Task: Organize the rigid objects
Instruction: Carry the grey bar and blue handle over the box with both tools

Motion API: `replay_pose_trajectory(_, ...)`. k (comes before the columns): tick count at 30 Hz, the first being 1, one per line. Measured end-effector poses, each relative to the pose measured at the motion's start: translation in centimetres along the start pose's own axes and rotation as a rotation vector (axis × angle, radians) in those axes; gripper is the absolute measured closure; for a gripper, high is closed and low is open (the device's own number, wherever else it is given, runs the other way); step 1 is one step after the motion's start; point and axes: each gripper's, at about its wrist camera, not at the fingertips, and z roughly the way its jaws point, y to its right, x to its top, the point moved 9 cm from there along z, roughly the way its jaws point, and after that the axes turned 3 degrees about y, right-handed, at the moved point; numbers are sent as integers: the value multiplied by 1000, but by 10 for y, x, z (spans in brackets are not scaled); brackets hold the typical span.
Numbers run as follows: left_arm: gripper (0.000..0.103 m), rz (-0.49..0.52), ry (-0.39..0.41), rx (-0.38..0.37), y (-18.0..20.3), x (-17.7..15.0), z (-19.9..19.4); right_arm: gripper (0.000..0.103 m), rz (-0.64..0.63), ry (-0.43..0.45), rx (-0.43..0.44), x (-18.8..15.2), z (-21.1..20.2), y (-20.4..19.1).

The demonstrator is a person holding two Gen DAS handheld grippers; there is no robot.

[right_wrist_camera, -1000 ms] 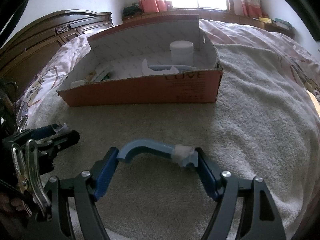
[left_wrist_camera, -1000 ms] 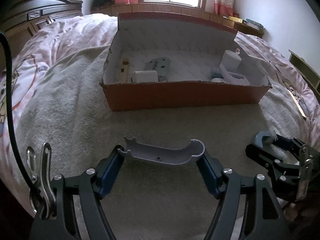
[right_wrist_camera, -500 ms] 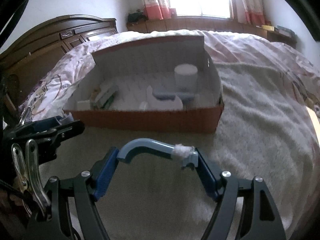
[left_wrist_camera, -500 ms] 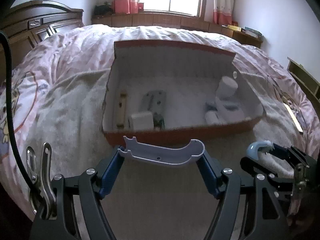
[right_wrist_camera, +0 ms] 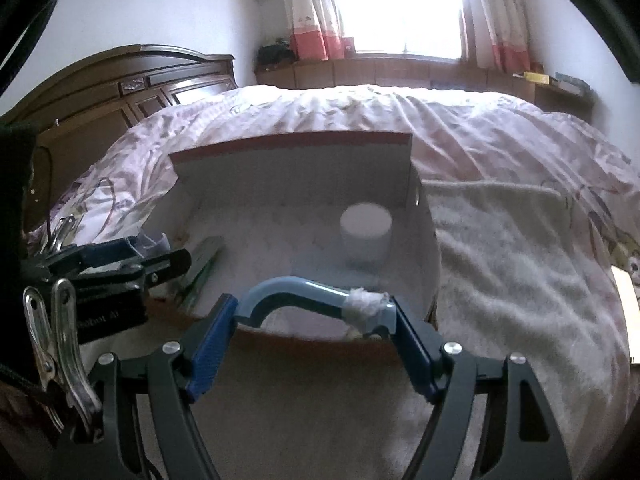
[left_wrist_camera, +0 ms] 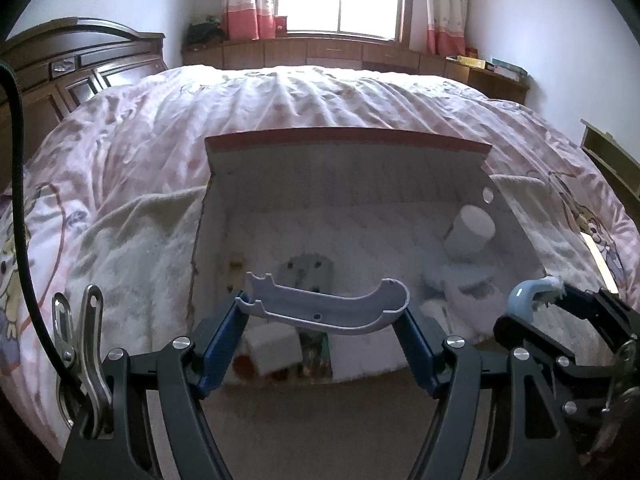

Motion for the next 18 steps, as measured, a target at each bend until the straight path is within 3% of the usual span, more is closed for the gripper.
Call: replay_pose_trajectory(18,29,-22,-56,20,4,5,46,20,8,-9,-42,16,36,23)
